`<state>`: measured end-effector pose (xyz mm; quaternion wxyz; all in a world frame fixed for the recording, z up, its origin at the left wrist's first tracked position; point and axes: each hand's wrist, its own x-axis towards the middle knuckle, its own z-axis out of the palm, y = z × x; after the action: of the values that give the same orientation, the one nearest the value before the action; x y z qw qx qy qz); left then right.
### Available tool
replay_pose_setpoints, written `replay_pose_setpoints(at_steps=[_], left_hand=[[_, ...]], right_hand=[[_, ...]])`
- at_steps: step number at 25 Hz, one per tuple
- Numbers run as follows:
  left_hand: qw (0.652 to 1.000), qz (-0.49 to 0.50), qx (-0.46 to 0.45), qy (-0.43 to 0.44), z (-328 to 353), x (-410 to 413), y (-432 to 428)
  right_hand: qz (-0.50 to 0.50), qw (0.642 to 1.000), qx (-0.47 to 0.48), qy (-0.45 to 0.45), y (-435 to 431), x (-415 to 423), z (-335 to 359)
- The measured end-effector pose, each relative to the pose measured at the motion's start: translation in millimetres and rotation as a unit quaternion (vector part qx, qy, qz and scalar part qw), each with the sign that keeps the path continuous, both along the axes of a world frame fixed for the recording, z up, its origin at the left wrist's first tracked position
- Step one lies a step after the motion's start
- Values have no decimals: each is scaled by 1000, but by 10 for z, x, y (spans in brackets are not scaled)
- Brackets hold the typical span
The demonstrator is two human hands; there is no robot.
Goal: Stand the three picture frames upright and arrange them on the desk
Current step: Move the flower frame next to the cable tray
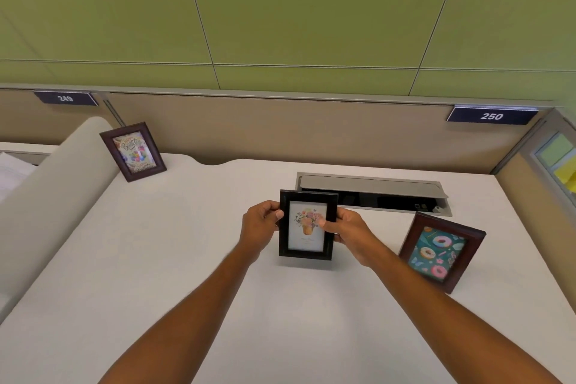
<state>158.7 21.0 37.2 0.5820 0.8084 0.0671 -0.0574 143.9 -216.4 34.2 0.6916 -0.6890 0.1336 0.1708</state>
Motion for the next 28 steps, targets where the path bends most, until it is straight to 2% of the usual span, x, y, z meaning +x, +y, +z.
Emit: replay_pose_setpoints(at_steps=[9, 18, 28], left_hand=[[998, 60, 0, -17, 96, 717, 573], [997, 69, -21, -32, -42, 1626, 876], [996, 78, -30, -23, -234, 2220, 970]], right_hand=[[48, 999, -1, -8, 542, 885, 145], [53, 998, -42, -3, 885, 1825, 74], [44, 998, -54, 12, 1002, 2417, -97]])
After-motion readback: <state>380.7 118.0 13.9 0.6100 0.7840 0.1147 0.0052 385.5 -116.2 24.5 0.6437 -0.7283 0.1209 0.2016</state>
